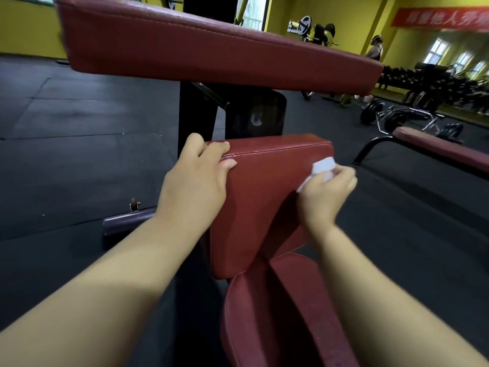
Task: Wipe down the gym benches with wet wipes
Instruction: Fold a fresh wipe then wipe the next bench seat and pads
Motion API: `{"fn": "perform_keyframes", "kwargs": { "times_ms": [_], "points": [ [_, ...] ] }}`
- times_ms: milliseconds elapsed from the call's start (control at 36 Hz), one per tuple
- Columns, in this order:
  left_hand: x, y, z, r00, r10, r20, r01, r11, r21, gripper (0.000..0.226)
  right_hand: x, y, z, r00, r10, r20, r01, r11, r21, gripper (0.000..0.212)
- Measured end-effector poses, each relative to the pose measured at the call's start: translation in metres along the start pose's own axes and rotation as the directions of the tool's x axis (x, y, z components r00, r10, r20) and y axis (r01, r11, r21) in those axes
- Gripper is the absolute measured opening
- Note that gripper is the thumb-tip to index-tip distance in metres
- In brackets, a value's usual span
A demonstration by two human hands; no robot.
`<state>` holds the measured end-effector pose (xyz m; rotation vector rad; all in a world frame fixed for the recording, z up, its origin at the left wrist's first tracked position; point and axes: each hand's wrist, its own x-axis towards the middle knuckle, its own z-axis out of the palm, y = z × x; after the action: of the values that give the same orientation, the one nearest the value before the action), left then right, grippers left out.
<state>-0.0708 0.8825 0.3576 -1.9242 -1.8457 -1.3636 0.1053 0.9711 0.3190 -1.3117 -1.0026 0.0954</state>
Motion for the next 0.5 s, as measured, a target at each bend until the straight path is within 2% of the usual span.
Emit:
{"fn": "perform_keyframes", "kwargs": {
  "times_ms": [28, 56, 83, 139, 167, 194, 222, 250, 306, 333, 361, 389, 444, 500],
  "points": [
    [0.000, 0.000, 0.000, 1.000, 0.004, 0.004, -0.004, 1.000, -0.004, 0.036, -0.022, -0.007, 0.003, 0.989, -0.146, 0.039, 0.146, 0.989, 0.009, 0.022],
    [0.000, -0.001, 0.000, 1.000, 0.009, 0.005, -0.009, 1.000, -0.011, 0.036, -0.046, -0.015, 0.005, 0.937, -0.333, 0.108, 0.330, 0.943, 0.048, 0.028],
    [0.000, -0.003, 0.000, 1.000, 0.007, 0.006, -0.007, 1.000, -0.023, 0.036, -0.068, -0.022, 0.004, 0.842, -0.502, 0.198, 0.483, 0.865, 0.136, 0.034],
    [0.000, -0.007, -0.002, 1.000, -0.009, 0.018, 0.010, 0.998, -0.056, 0.037, -0.096, -0.026, 0.000, 0.567, -0.758, 0.324, 0.720, 0.647, 0.252, 0.024],
    [0.001, -0.008, -0.004, 1.000, -0.011, 0.027, 0.013, 0.998, -0.069, 0.038, -0.099, -0.021, -0.002, 0.470, -0.807, 0.357, 0.767, 0.573, 0.287, 0.014],
    [0.001, -0.010, -0.006, 0.999, -0.007, 0.036, 0.009, 0.997, -0.077, 0.039, -0.096, -0.017, -0.003, 0.435, -0.825, 0.361, 0.774, 0.547, 0.318, 0.016],
    [0.001, -0.012, -0.009, 0.999, 0.002, 0.048, 0.002, 0.997, -0.077, 0.040, -0.088, -0.012, -0.005, 0.451, -0.815, 0.364, 0.763, 0.564, 0.316, 0.019],
    [0.000, -0.013, -0.012, 0.998, 0.012, 0.064, -0.008, 0.997, -0.072, 0.041, -0.077, -0.007, -0.005, 0.506, -0.789, 0.347, 0.754, 0.600, 0.265, 0.018],
    [-0.005, -0.016, -0.016, 0.996, 0.022, 0.088, -0.016, 0.998, -0.066, 0.043, -0.051, 0.000, -0.009, 0.746, -0.597, 0.295, 0.598, 0.795, 0.100, 0.004],
    [-0.008, -0.017, -0.017, 0.996, 0.017, 0.092, -0.010, 0.997, -0.071, 0.045, -0.037, 0.003, -0.011, 0.856, -0.465, 0.224, 0.470, 0.882, 0.036, 0.011],
    [-0.011, -0.019, -0.018, 0.996, 0.008, 0.092, -0.001, 0.997, -0.076, 0.047, -0.023, 0.007, -0.012, 0.926, -0.343, 0.161, 0.350, 0.937, -0.016, 0.015],
    [-0.015, -0.020, -0.018, 0.996, -0.002, 0.093, 0.009, 0.997, -0.072, 0.049, -0.011, 0.010, -0.013, 0.970, -0.209, 0.121, 0.215, 0.976, -0.034, 0.018],
    [-0.024, -0.023, -0.017, 0.991, -0.050, 0.124, 0.053, 0.998, -0.025, 0.054, -0.008, 0.008, -0.012, 0.996, -0.021, 0.086, 0.031, 0.992, -0.118, 0.028],
    [-0.036, -0.028, -0.014, 0.978, -0.107, 0.181, 0.106, 0.994, 0.013, 0.057, -0.035, 0.004, -0.007, 0.992, -0.085, 0.089, 0.097, 0.985, -0.140, 0.022]
  ]
}}
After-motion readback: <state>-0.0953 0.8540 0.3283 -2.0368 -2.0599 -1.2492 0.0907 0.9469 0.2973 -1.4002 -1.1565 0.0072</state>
